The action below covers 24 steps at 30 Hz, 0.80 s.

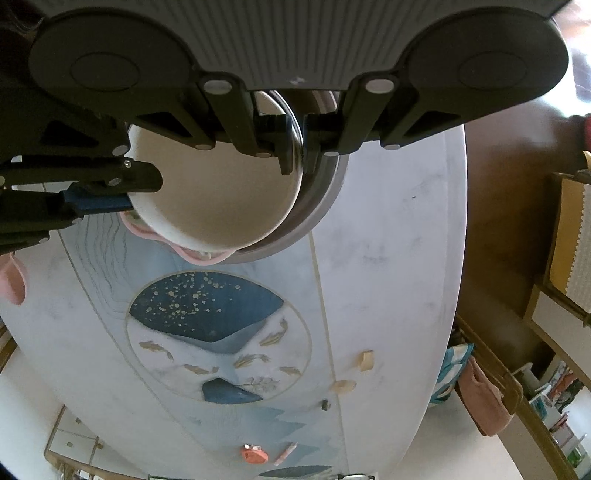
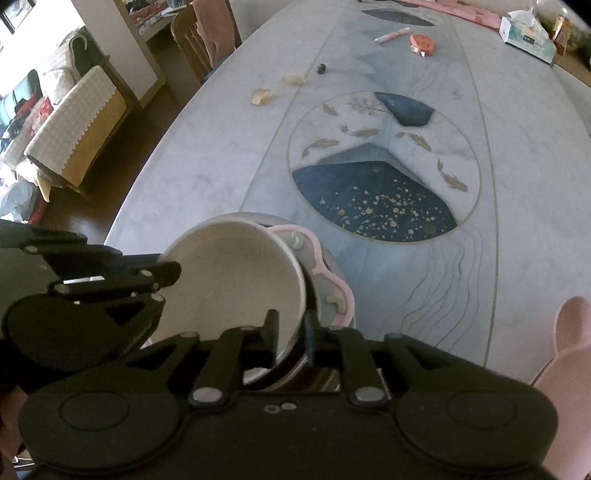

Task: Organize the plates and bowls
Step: 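Lower the cream-white bowl into the pink pot and open both tools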

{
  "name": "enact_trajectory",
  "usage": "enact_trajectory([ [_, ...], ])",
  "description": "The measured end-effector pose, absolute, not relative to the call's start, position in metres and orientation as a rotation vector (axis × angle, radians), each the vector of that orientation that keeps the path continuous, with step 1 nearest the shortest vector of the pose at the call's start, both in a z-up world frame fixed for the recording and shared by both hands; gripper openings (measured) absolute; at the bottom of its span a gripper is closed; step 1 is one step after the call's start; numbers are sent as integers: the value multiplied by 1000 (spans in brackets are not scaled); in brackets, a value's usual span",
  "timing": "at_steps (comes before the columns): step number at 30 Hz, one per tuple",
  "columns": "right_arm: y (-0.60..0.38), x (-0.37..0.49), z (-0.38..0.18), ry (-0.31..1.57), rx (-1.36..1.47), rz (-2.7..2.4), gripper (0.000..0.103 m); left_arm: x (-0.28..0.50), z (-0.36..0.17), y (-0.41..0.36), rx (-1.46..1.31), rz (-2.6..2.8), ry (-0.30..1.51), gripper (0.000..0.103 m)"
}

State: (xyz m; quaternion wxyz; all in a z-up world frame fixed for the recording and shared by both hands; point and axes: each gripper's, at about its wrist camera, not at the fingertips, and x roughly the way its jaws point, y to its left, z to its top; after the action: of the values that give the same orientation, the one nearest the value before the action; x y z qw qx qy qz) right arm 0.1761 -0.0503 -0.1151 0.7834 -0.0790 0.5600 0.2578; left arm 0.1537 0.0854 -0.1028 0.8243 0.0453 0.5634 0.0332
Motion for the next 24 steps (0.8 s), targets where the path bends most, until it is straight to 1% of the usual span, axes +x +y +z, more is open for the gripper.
enact_trajectory([
  [9,-55,172,-107,1176,-158,586,24,146,-97,96,41,31,1167,4],
  [18,-70,163,-87,1127,-149,630,36,130,-78,106,11,10,1089,4],
  [24,-80,155,-78,1083,-158,660,46,119,-67,114,-17,5,1048,7],
])
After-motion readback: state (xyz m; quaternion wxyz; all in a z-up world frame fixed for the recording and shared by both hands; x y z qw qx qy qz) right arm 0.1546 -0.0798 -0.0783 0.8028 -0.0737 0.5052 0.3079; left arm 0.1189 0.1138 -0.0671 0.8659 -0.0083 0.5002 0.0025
